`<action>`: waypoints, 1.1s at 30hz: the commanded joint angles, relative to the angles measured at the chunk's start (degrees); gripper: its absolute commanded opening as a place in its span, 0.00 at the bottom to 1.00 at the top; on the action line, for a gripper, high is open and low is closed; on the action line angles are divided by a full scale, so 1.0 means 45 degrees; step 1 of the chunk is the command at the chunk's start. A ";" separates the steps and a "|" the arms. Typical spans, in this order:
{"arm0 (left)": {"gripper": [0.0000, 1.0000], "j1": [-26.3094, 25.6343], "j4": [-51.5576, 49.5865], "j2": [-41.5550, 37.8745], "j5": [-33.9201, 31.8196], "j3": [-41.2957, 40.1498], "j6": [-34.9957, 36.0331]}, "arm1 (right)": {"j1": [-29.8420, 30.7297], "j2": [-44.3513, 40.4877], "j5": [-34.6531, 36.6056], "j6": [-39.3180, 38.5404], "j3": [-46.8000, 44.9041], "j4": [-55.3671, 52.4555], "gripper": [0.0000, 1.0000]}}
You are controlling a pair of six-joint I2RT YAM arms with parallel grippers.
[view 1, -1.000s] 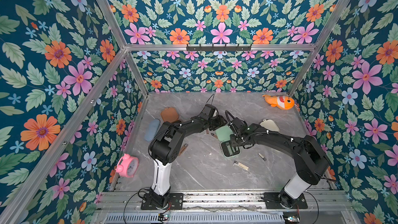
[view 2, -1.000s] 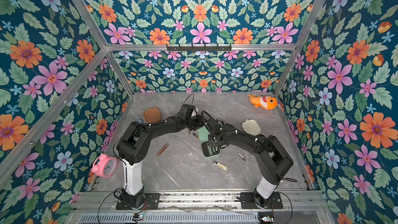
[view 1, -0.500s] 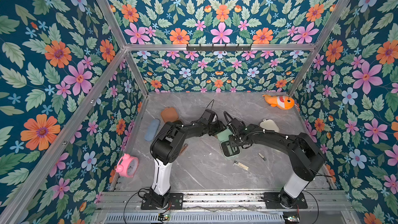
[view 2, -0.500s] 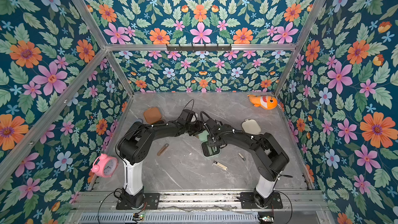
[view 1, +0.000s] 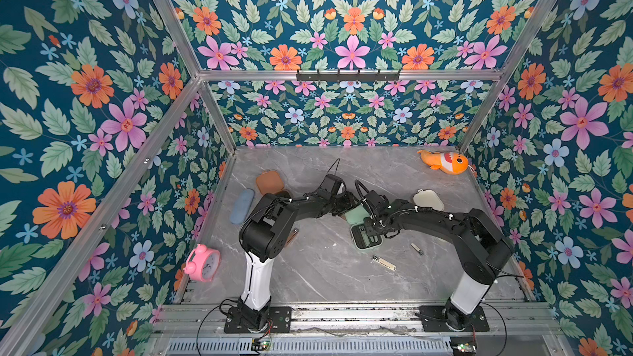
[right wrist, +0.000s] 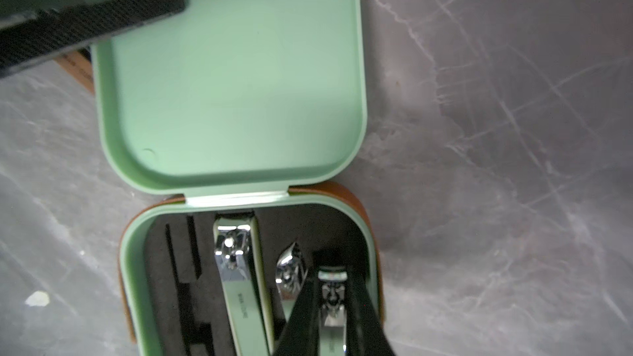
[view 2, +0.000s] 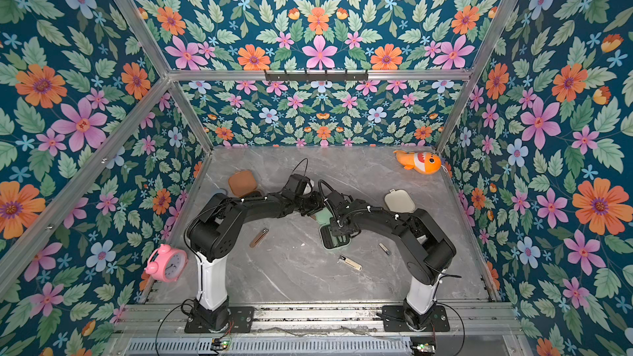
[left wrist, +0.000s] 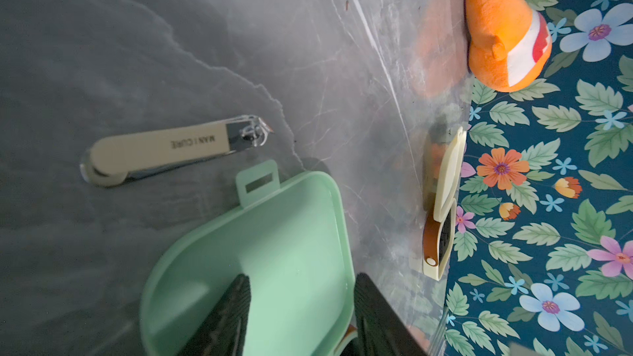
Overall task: Organize nail clipper sets
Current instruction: Place the nail clipper in the storage box.
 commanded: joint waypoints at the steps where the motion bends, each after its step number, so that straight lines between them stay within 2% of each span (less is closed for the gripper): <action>1: 0.53 0.0010 -0.0017 0.0065 -0.0145 -0.0016 0.0048 | -0.0004 0.0094 0.0084 -0.0192 -0.0143 0.0044 0.12; 16: 0.52 0.0006 -0.0036 0.0085 -0.0102 0.0004 0.0078 | -0.0009 0.0587 -0.0311 -0.0081 -0.0401 0.0525 0.13; 33: 0.52 0.0000 -0.0036 0.0085 -0.0064 -0.0113 0.0098 | 0.0000 0.0285 -0.0696 -0.0581 -0.0378 0.1100 0.12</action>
